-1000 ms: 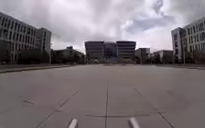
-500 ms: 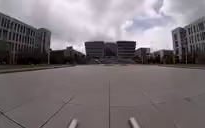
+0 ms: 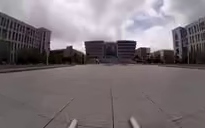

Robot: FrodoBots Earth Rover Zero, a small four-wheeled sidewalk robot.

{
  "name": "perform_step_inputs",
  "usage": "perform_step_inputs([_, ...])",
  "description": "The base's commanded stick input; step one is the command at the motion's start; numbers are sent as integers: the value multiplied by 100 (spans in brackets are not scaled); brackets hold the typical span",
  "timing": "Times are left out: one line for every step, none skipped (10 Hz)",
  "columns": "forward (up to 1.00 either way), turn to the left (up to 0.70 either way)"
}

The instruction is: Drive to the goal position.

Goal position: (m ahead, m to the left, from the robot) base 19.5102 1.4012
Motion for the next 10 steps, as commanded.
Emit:
perform_step_inputs([100,0])
perform_step_inputs([100,0])
perform_step_inputs([100,0])
perform_step_inputs([100,0])
perform_step_inputs([100,0])
perform_step_inputs([100,0])
perform_step_inputs([100,0])
perform_step_inputs([100,0])
perform_step_inputs([100,0])
perform_step_inputs([100,-33])
